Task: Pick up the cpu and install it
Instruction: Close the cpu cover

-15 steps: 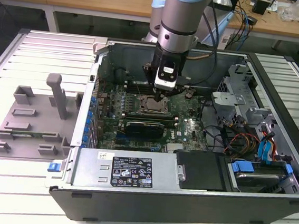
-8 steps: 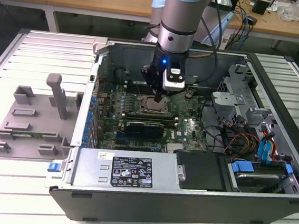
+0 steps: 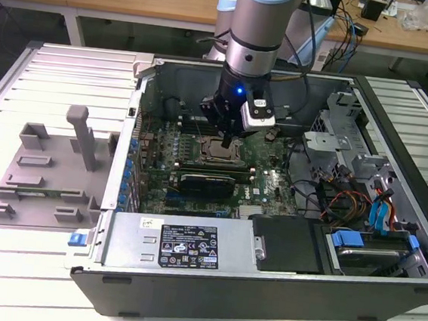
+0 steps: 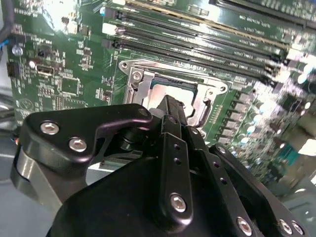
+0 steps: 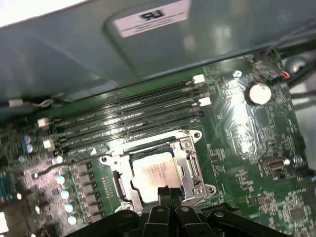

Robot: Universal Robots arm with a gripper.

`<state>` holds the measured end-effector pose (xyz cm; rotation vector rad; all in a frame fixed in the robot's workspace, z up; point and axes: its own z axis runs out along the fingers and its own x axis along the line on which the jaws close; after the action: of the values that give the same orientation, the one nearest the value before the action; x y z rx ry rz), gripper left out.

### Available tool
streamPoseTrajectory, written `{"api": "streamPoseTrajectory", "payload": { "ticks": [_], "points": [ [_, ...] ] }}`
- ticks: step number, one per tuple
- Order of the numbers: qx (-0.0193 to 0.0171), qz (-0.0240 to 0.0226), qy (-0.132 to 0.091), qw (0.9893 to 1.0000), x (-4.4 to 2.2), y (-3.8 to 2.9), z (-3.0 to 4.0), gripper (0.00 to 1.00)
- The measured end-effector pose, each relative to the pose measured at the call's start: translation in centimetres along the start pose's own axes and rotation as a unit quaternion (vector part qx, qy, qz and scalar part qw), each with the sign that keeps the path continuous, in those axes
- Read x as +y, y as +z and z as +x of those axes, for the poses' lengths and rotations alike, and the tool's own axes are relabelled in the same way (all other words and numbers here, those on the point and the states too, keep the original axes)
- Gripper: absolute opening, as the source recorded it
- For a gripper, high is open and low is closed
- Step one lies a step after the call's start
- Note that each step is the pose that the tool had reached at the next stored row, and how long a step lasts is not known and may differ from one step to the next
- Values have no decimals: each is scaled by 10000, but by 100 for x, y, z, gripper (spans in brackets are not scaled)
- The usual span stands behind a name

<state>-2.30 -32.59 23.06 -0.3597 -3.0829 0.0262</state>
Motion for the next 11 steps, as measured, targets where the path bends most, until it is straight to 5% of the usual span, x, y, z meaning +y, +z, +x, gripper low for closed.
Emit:
{"api": "streamPoseTrajectory", "payload": {
  "ticks": [6,8,11],
  "points": [
    [-132,0,-699,9975,0,19,-1,11],
    [-241,-18,-767,9968,-3,33,15,11],
    [-317,-28,-768,9965,-34,68,146,11]
  ]
}}
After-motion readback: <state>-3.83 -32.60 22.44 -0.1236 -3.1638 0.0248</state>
